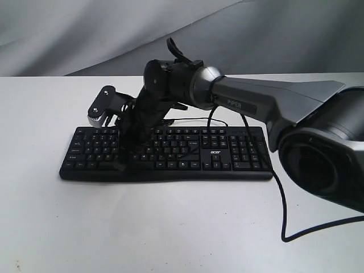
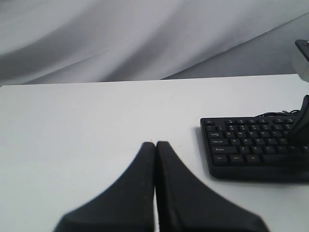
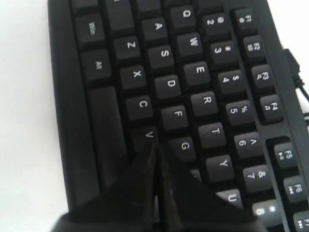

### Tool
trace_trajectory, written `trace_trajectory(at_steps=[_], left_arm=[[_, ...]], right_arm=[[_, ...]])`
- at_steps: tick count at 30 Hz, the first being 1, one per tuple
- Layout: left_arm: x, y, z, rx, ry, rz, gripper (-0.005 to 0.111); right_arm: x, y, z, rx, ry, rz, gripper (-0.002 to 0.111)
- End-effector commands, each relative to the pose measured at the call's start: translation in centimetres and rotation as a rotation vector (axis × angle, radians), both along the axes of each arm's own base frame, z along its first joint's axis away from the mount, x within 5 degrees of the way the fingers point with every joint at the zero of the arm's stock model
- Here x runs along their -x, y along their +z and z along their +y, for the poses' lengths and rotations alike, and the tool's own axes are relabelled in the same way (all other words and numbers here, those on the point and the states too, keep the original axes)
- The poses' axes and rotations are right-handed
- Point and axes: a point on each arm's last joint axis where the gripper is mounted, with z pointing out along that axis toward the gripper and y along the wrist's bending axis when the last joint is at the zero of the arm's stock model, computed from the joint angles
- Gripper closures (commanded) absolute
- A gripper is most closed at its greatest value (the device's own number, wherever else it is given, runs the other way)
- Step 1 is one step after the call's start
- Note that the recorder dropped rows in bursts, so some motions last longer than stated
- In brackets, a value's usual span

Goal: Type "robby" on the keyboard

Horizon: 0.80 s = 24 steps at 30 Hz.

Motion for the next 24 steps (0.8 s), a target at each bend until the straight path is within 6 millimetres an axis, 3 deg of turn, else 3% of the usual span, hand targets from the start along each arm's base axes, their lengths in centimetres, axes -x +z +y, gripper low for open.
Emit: trace_trajectory(at_steps=[1, 24], left_arm=[[0.0, -0.1, 0.0, 0.011, 0.002, -0.005, 0.106], [0.0, -0.1, 0.0, 0.011, 0.002, -0.005, 0.106]], right_arm=[[-0.1, 0.4, -0.3, 0.007, -0.007, 0.005, 0.108], [-0.6, -0.3, 0.0, -0.019, -0.026, -0.026, 0.108]])
